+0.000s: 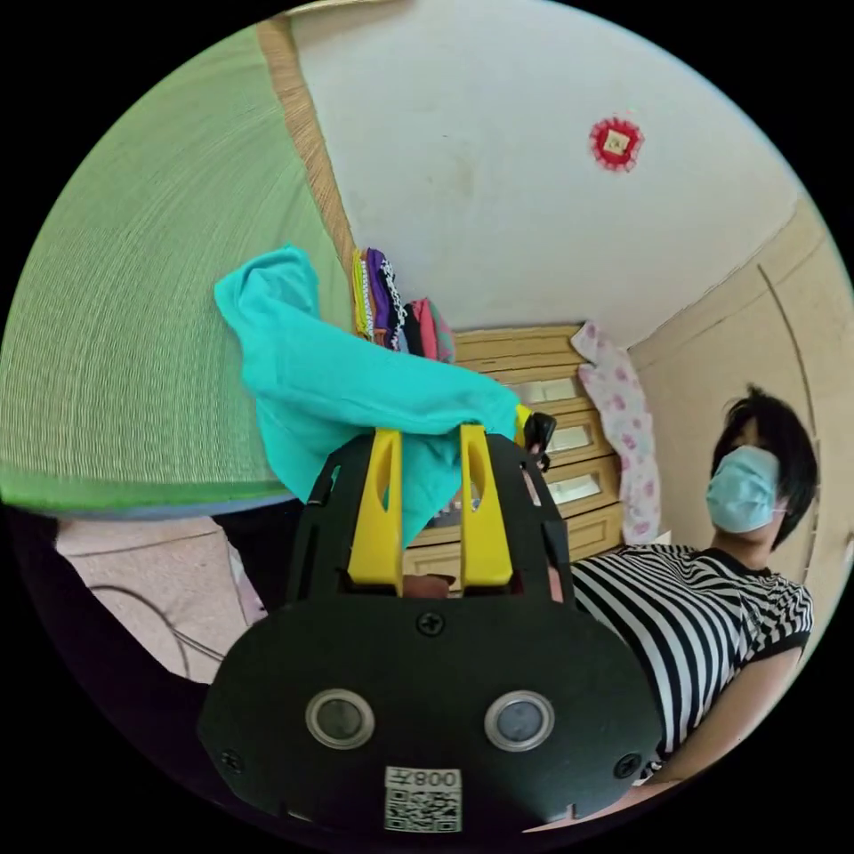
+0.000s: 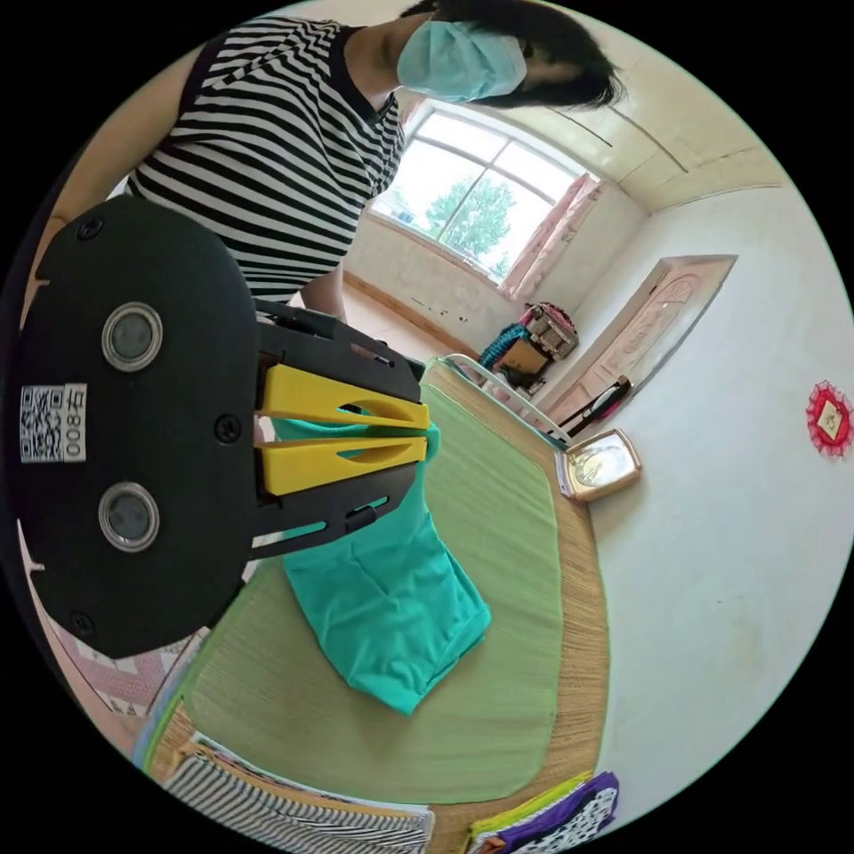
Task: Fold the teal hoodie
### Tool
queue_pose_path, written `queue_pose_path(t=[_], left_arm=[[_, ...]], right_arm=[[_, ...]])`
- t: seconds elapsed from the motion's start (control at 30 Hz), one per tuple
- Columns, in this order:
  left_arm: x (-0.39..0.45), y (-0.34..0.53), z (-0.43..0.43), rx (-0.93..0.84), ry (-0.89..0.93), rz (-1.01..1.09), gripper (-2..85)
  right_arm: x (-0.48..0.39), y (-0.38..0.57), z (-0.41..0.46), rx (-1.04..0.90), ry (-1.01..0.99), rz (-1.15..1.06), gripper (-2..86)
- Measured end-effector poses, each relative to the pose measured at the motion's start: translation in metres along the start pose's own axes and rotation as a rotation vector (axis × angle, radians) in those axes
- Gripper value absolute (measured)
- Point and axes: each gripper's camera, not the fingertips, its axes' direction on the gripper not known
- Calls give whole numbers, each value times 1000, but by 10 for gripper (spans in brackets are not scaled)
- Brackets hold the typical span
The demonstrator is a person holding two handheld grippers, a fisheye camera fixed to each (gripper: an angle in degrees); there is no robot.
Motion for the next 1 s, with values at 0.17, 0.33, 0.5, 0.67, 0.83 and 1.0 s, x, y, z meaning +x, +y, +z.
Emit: queue_pose_path(t=[0.17, 0.33, 0.5, 0.67, 0.83, 1.0], left_arm=[[-15, 7, -21, -18, 159, -68, 98], [-16, 5, -38, -38, 219, -73, 96], [-19, 7, -58, -36, 242, -94, 96], [-24, 11, -72, -49, 290, -130, 98], [-31, 14, -86, -33, 276, -188, 101], [-44, 14, -80, -61, 269, -284, 103]], right_arm=[[-1, 51, 5, -5, 52, 44, 11], [17, 81, -6, 12, 122, 86, 12], [45, 100, -6, 34, 121, 120, 12], [67, 107, 3, 23, 144, 115, 13], [87, 109, 10, 36, 140, 106, 13], [105, 108, 26, 25, 144, 95, 13]])
